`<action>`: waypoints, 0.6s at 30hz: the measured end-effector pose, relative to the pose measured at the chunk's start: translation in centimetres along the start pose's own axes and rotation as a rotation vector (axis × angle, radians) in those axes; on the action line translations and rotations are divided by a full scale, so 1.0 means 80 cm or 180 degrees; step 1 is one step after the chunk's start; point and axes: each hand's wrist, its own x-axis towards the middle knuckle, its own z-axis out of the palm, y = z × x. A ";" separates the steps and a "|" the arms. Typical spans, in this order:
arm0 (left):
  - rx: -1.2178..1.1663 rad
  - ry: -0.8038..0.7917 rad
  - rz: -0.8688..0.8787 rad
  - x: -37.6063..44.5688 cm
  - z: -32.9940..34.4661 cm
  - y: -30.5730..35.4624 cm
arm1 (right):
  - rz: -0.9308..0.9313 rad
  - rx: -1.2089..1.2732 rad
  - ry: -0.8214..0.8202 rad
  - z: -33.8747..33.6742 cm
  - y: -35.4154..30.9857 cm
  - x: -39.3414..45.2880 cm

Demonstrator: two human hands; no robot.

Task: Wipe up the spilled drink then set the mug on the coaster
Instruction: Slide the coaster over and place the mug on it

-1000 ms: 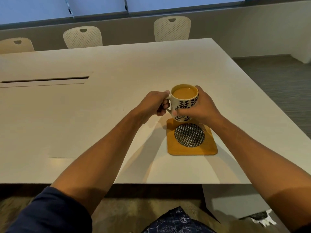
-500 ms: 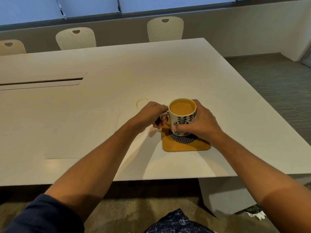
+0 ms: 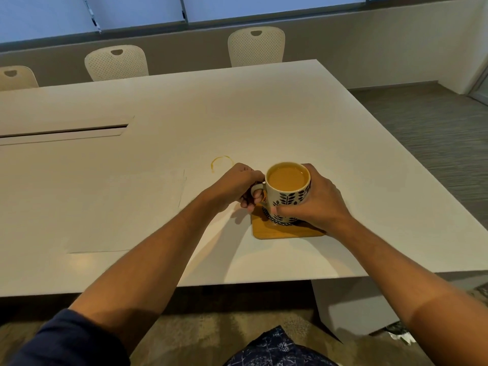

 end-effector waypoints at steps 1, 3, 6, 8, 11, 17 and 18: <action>-0.0024 -0.0023 0.0000 0.000 0.000 0.000 | -0.0003 0.0008 0.0001 0.000 0.001 -0.001; -0.0079 -0.0073 0.0012 -0.001 0.000 -0.001 | 0.0004 0.0053 -0.0012 -0.001 0.002 -0.002; -0.0098 -0.0122 -0.0009 -0.001 0.000 -0.001 | 0.0017 0.0127 -0.0068 -0.002 0.003 -0.003; -0.0100 -0.0134 -0.0050 -0.002 -0.001 -0.001 | 0.0025 0.0161 -0.0092 -0.002 0.002 -0.003; -0.0115 -0.0163 -0.0059 -0.003 -0.002 -0.001 | 0.0024 0.0185 -0.0109 -0.003 0.001 -0.004; -0.0089 -0.0173 -0.0040 -0.005 -0.004 0.001 | 0.0054 0.0325 -0.0240 -0.003 0.004 -0.003; -0.0082 -0.0154 -0.0020 -0.005 -0.004 0.001 | 0.0062 0.0422 -0.0322 -0.004 0.006 -0.002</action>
